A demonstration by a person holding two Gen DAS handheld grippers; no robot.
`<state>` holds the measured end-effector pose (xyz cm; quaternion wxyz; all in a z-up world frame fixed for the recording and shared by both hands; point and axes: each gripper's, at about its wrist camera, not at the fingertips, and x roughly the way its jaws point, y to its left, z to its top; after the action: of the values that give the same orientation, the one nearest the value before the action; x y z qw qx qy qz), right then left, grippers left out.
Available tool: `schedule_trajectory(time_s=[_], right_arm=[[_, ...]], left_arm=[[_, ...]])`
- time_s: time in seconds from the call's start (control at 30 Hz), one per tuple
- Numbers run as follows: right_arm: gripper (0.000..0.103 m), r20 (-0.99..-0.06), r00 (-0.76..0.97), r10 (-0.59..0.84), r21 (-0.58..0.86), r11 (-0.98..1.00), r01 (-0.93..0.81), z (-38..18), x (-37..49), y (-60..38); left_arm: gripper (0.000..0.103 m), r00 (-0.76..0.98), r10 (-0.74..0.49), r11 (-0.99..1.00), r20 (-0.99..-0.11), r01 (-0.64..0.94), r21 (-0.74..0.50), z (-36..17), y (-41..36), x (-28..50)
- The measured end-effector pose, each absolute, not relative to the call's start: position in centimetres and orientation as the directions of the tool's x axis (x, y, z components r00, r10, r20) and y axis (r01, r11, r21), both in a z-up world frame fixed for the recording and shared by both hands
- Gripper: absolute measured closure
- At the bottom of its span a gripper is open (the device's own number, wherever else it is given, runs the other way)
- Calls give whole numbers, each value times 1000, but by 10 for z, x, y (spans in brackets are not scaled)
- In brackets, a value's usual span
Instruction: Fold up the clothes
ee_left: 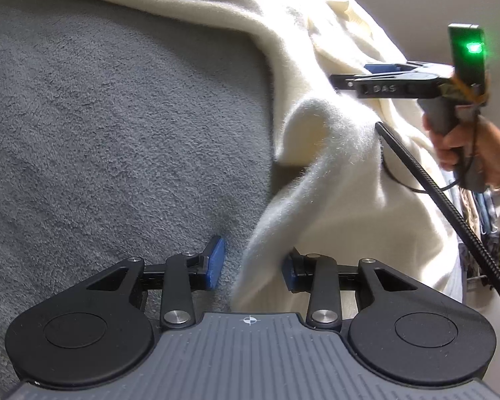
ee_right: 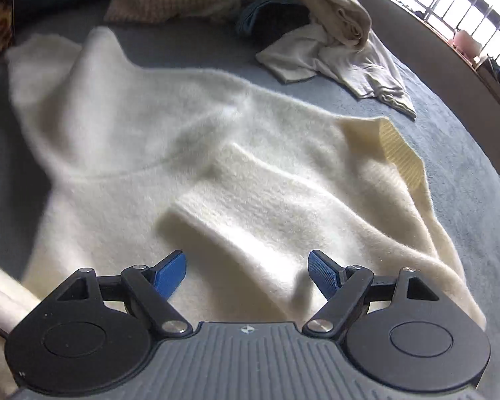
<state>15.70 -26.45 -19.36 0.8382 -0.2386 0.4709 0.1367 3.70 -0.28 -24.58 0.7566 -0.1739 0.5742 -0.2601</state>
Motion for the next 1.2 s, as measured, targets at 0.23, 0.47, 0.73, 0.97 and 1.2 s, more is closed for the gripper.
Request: schedule_trajectory(time_s=[0.23, 0.47, 0.73, 0.97, 1.2], right_arm=[[94, -777, 628, 40, -185, 939, -289, -166, 166, -302], [94, -541, 822, -179, -44, 982, 185, -56, 157, -460], [66, -503, 691, -519, 322, 629, 708, -23, 43, -659], [59, -610, 695, -382, 497, 498, 710, -77, -67, -668], [59, -728, 686, 8, 539, 625, 565, -132, -89, -584]], left_arm=[[62, 206, -616, 788, -760, 152, -597, -244, -10, 4], [61, 217, -610, 792, -762, 141, -594, -239, -14, -3], [61, 215, -603, 798, -768, 140, -587, -236, -17, -19], [61, 213, -582, 813, -784, 160, -560, -233, -35, -23], [62, 201, -536, 842, -820, 206, -499, -228, -65, -9]])
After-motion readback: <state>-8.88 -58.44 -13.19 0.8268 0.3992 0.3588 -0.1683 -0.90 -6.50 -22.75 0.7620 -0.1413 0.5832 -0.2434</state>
